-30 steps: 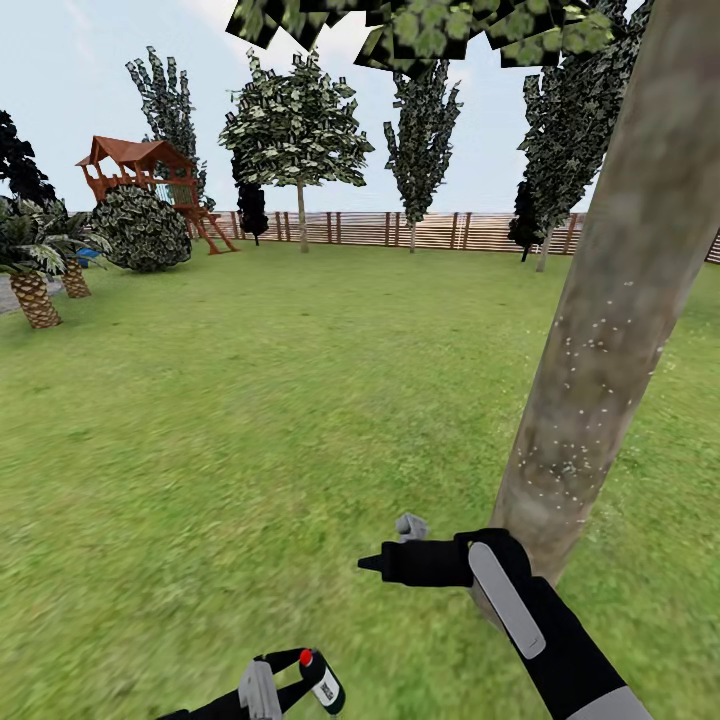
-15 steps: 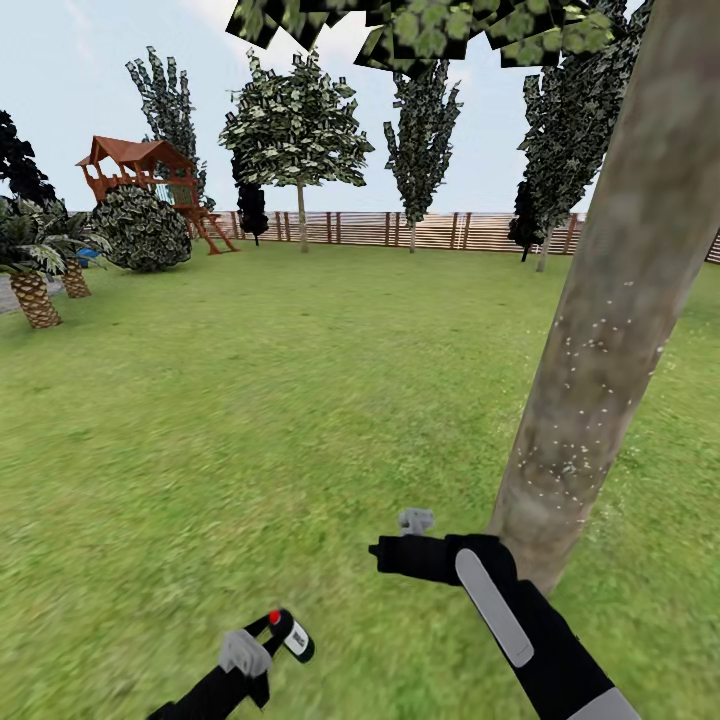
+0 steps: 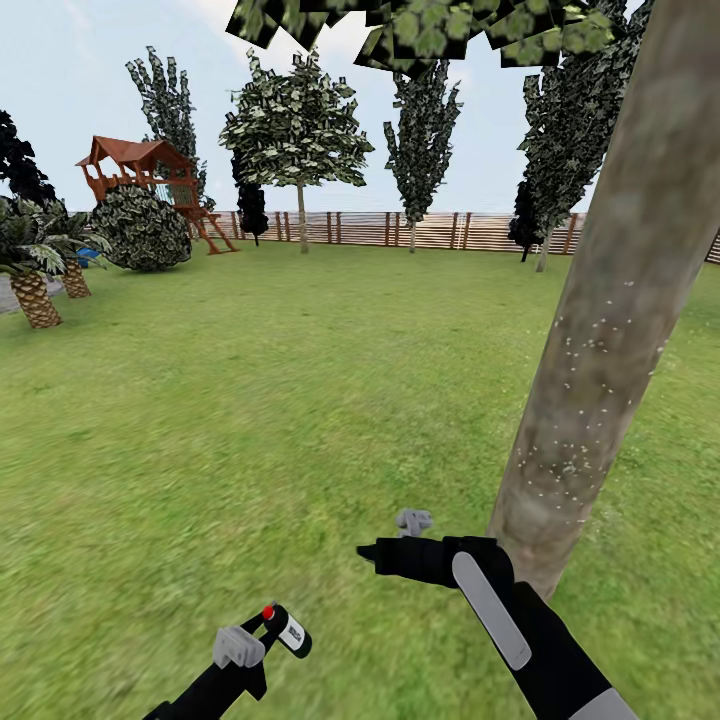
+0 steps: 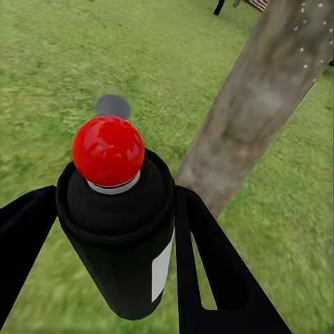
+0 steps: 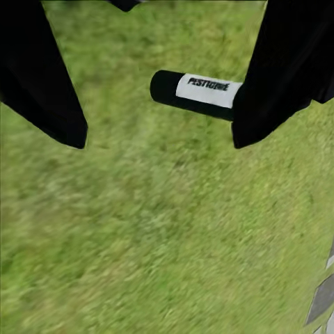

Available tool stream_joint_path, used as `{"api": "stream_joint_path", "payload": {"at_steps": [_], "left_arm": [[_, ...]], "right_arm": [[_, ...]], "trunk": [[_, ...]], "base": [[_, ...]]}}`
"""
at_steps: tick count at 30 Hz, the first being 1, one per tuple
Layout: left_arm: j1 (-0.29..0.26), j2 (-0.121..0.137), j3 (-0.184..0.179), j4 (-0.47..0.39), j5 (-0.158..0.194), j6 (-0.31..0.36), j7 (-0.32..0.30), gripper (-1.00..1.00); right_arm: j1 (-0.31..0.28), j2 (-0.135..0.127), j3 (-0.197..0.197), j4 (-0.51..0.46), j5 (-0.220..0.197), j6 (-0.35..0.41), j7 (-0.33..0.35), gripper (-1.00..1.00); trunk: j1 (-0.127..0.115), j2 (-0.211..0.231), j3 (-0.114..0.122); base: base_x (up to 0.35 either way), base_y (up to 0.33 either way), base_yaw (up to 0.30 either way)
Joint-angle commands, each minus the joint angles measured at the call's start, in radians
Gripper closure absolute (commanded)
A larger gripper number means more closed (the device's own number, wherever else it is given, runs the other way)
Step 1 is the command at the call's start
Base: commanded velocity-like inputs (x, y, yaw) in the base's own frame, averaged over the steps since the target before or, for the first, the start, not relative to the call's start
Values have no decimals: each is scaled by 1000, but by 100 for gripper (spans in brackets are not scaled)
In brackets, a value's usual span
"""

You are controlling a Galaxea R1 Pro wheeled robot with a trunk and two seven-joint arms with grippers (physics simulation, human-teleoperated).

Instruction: In the garden, pick up the pesticide atomizer on the floor and spray pesticide onto both trees until each tree trunk is fully covered.

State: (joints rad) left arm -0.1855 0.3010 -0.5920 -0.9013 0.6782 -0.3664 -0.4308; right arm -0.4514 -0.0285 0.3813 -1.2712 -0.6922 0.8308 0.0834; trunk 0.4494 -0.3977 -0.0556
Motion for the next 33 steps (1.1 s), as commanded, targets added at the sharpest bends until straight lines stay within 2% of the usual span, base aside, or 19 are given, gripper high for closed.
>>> {"api": "stream_joint_path", "payload": {"at_steps": [1,13,14,18,21,25,28,30,33], "left_arm": [[-2,1,-5,0,10,-3,-2,100],[-2,1,-5,1,13,-2,-2,100],[-2,1,-4,2,24,-2,-1,100],[-2,1,-2,8,103,-4,0,100],[-2,2,-2,10,121,-4,0,100],[-2,4,-2,11,127,-3,1,100],[-2,4,-1,12,128,-2,1,100],[-2,4,0,14,130,-2,2,100],[-2,3,0,14,130,-2,3,100]], "right_arm": [[-1,-1,1,-1,8,3,7,-100],[-1,1,1,-1,9,1,5,-100],[-1,1,1,-1,9,1,5,-100],[-1,1,1,-1,10,1,4,-100],[-1,0,1,-1,9,-22,5,-100],[0,0,11,0,10,-55,-1,-100],[0,3,39,1,21,-63,-79,-100],[0,18,47,1,26,-66,-123,-100],[0,27,50,1,28,-68,-141,-100]], "trunk": [[1,-2,-2],[1,-2,-2],[1,-2,-2],[1,-2,-2],[1,-2,-2],[1,-2,-2],[1,-2,-2],[1,-2,-2],[1,-2,-2]], "base": [[0,0,0],[0,0,19],[0,0,186],[0,0,252],[0,0,283],[0,0,201],[0,0,50],[0,0,15],[0,0,28]]}}
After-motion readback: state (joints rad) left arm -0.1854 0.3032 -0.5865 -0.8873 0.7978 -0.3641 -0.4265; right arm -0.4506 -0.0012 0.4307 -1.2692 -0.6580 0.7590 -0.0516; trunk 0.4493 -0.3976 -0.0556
